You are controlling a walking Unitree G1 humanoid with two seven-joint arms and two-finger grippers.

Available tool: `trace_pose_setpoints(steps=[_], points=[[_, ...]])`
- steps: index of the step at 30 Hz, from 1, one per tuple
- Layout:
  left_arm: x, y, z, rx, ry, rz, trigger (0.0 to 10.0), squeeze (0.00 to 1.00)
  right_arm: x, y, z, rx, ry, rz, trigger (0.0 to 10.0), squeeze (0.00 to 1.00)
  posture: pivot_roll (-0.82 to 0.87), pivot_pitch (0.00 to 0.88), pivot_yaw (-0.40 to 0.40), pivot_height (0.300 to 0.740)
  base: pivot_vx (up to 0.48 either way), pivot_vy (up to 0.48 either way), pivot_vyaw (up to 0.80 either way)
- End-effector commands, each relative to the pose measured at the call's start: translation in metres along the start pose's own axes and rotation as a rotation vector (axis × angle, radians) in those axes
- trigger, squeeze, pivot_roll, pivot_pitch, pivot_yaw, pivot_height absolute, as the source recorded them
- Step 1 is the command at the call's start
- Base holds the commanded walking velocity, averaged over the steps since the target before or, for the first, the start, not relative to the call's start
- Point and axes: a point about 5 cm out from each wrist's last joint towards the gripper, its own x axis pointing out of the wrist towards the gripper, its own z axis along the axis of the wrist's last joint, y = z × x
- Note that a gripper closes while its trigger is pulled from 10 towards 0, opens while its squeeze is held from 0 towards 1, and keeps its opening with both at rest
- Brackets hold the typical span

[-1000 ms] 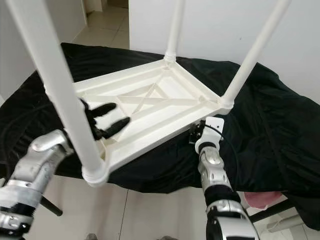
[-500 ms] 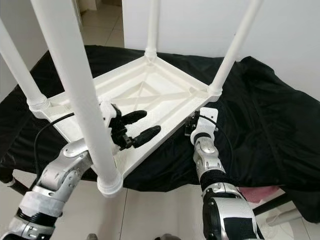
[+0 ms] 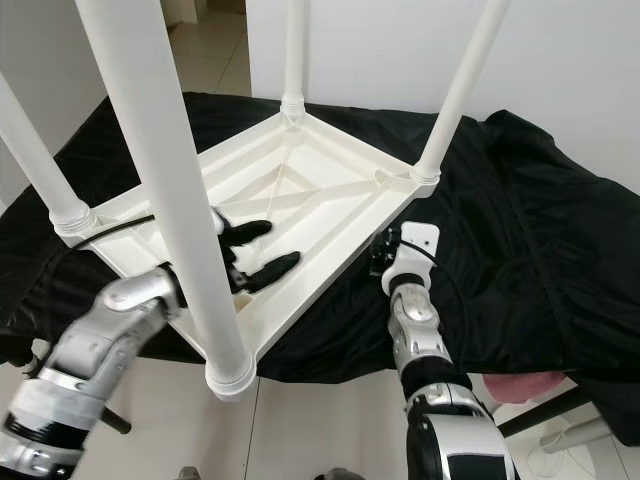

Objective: Building children table

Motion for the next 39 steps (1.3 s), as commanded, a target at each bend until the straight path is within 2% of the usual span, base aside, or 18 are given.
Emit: trace_pose_setpoints(steps=[1,2,4,5,7,10,14,18,20,21,26,31,36,37,38,39], points=[[-0.011,0.000,-0.006,0.028,0.055,-0.096,10.0,0.00,-0.007,-0.013,0.003,0.007,-0.042,-0.016,10.0,0.00,0.02,0.027,-0.015,0.740,0.000,0.000,0.00],[-0.019,0.005,-0.008,0.051,0.088,-0.111,10.0,0.00,-0.013,-0.021,0.005,0.000,-0.067,-0.017,10.0,0.00,0.02,0.029,-0.013,0.740,0.000,0.000,0.00],[-0.019,0.005,-0.008,0.051,0.088,-0.111,10.0,0.00,-0.013,-0.021,0.005,0.000,-0.067,-0.017,10.0,0.00,0.02,0.029,-0.013,0.740,0.000,0.000,0.00],[-0.024,0.009,-0.009,0.062,0.112,-0.124,10.0,0.00,-0.016,-0.026,0.007,-0.007,-0.084,-0.015,10.0,0.00,0.02,0.029,-0.013,0.740,0.000,0.000,0.00],[-0.037,0.015,-0.016,0.094,0.203,-0.185,10.0,0.00,-0.023,-0.035,0.012,-0.022,-0.111,0.002,10.0,0.00,0.01,0.028,-0.006,0.740,0.000,0.000,0.00],[-0.043,0.016,-0.020,0.095,0.252,-0.223,10.0,0.00,-0.026,-0.039,0.015,-0.030,-0.119,0.016,10.0,0.00,0.01,0.027,-0.007,0.740,0.000,0.000,0.00],[-0.053,0.015,-0.028,0.077,0.328,-0.331,10.0,0.00,-0.033,-0.046,0.014,-0.037,-0.111,0.025,10.0,0.00,0.01,0.025,-0.002,0.740,0.000,0.000,0.00],[-0.056,0.025,-0.034,0.090,0.389,-0.333,10.0,0.00,-0.036,-0.046,0.015,-0.027,-0.108,0.022,10.0,0.00,0.01,0.022,0.002,0.740,0.000,0.000,0.00],[-0.058,0.034,-0.042,0.137,0.456,-0.340,10.0,0.00,-0.037,-0.040,0.017,-0.020,-0.114,0.040,10.0,0.00,0.01,0.017,0.000,0.740,0.000,0.000,0.00],[-0.058,0.034,-0.042,0.137,0.456,-0.340,10.0,0.00,-0.037,-0.040,0.017,-0.020,-0.114,0.040,10.0,0.00,0.01,0.017,0.000,0.740,0.000,0.000,0.00],[-0.060,0.051,-0.054,0.212,0.582,-0.321,10.0,0.00,-0.035,-0.033,0.021,-0.016,-0.121,0.075,10.0,0.00,0.01,0.009,-0.005,0.740,0.000,0.000,0.00],[-0.060,0.060,-0.054,0.241,0.609,-0.316,10.0,0.00,-0.033,-0.036,0.024,-0.022,-0.121,0.078,10.0,0.00,0.00,0.005,-0.006,0.740,0.000,0.000,0.00],[-0.059,0.068,-0.048,0.233,0.602,-0.316,10.0,0.00,-0.032,-0.040,0.027,-0.031,-0.122,0.073,10.0,0.00,0.00,0.002,0.000,0.740,0.000,0.000,0.00],[-0.059,0.071,-0.044,0.215,0.589,-0.322,10.0,0.04,-0.032,-0.041,0.028,-0.035,-0.122,0.072,10.0,0.00,0.00,0.002,0.000,0.740,0.000,0.000,0.00],[-0.059,0.074,-0.040,0.184,0.567,-0.332,10.0,1.00,-0.032,-0.042,0.028,-0.038,-0.123,0.072,10.0,0.00,-0.01,0.001,0.005,0.740,0.000,0.000,0.00],[-0.059,0.074,-0.040,0.184,0.567,-0.332,10.0,1.00,-0.032,-0.042,0.028,-0.038,-0.123,0.072,10.0,0.00,-0.01,0.001,0.005,0.740,0.000,0.000,0.00]])
